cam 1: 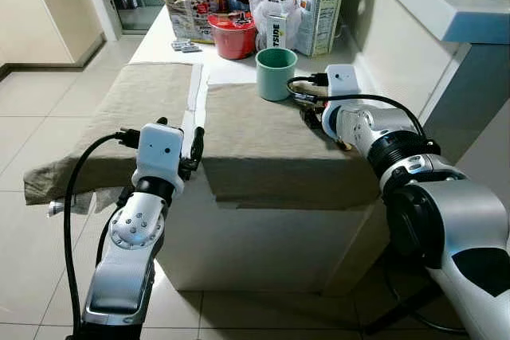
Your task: Setting the table
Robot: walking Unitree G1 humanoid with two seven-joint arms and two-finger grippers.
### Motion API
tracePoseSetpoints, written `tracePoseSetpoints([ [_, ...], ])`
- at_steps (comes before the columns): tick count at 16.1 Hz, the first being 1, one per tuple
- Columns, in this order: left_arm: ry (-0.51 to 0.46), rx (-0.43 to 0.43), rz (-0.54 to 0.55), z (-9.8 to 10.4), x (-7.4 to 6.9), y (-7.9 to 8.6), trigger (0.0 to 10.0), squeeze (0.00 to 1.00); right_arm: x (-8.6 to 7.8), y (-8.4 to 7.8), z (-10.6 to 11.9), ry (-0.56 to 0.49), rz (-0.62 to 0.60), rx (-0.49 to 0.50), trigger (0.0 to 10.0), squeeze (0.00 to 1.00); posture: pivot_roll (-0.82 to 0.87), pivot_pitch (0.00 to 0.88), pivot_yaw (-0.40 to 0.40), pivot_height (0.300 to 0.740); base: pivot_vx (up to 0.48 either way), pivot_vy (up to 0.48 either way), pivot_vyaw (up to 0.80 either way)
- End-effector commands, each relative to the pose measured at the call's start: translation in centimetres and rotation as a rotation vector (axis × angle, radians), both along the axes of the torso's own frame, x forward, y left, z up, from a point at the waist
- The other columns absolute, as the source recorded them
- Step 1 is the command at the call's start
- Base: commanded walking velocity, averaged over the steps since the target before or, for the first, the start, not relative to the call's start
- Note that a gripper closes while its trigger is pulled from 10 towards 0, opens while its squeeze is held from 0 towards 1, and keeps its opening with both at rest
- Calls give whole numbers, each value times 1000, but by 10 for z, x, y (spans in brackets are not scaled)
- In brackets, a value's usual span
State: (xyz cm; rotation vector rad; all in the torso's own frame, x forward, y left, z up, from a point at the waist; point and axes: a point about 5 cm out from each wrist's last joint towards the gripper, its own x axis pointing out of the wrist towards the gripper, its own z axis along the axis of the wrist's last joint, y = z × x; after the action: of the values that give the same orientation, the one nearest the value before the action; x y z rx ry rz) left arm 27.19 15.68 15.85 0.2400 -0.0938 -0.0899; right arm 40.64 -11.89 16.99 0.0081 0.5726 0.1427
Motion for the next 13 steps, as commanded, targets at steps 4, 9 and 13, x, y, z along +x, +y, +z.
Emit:
tracePoseSetpoints([
  [4, -14, 15, -5, 3, 1, 1, 10000, 0, -9, 4, -24, 87, 2, 18, 3686, 0, -40, 0, 22, 740, 0, 0, 0],
  [9, -14, 14, -13, 4, 3, 0, 10000, 0, -9, 6, -23, 80, -2, 18, 0, 0, -45, 0, 27, 740, 0, 0, 0],
  [13, -15, 17, -14, 5, 3, 1, 10000, 0, -9, 6, -23, 68, -7, 17, 0, 0, -41, 0, 31, 740, 0, 0, 0],
])
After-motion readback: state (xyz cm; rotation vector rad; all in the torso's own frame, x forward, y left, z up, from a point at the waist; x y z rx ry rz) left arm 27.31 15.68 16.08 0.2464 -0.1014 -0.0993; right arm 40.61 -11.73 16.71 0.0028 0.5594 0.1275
